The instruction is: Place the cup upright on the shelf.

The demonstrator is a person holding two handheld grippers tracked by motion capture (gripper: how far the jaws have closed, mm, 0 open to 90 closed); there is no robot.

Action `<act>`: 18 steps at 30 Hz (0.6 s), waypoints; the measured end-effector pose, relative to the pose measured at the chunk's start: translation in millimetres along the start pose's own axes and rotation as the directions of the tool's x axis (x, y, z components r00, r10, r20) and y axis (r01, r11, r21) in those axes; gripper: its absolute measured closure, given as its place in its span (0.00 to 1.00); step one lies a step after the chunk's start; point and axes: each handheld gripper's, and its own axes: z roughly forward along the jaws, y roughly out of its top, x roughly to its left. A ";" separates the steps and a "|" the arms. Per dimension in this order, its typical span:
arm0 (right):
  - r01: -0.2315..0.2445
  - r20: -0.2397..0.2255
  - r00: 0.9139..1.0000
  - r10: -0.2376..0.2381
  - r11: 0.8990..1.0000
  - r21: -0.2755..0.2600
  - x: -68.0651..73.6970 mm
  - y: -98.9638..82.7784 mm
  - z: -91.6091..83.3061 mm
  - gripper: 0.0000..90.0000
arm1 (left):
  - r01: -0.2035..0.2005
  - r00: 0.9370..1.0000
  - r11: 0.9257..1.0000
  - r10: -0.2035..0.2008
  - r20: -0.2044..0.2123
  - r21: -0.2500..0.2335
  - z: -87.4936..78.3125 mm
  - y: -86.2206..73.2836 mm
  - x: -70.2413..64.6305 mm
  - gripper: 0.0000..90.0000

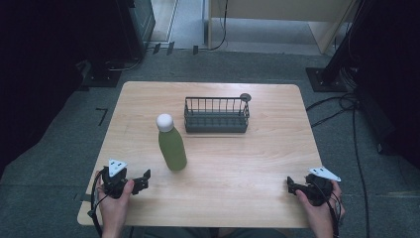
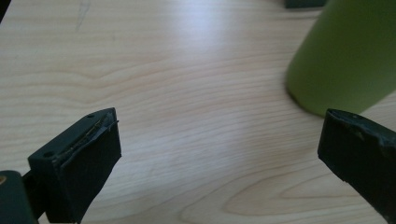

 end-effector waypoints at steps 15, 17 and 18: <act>0.001 0.000 1.000 -0.001 1.000 0.000 -0.1 0.1 0.0 0.00 | -0.036 0.994 0.998 0.040 0.098 -0.043 -4.0 11.5 -26.1 0.00; 0.000 0.000 1.000 0.000 1.000 0.000 -0.1 0.1 0.0 0.00 | -0.039 0.993 0.998 0.044 0.106 -0.045 -4.3 12.4 -28.1 0.00; 0.001 0.000 1.000 -0.001 1.000 0.000 -0.1 0.1 0.0 0.00 | -0.039 0.992 0.998 0.045 0.115 -0.049 -4.5 13.3 -30.2 0.00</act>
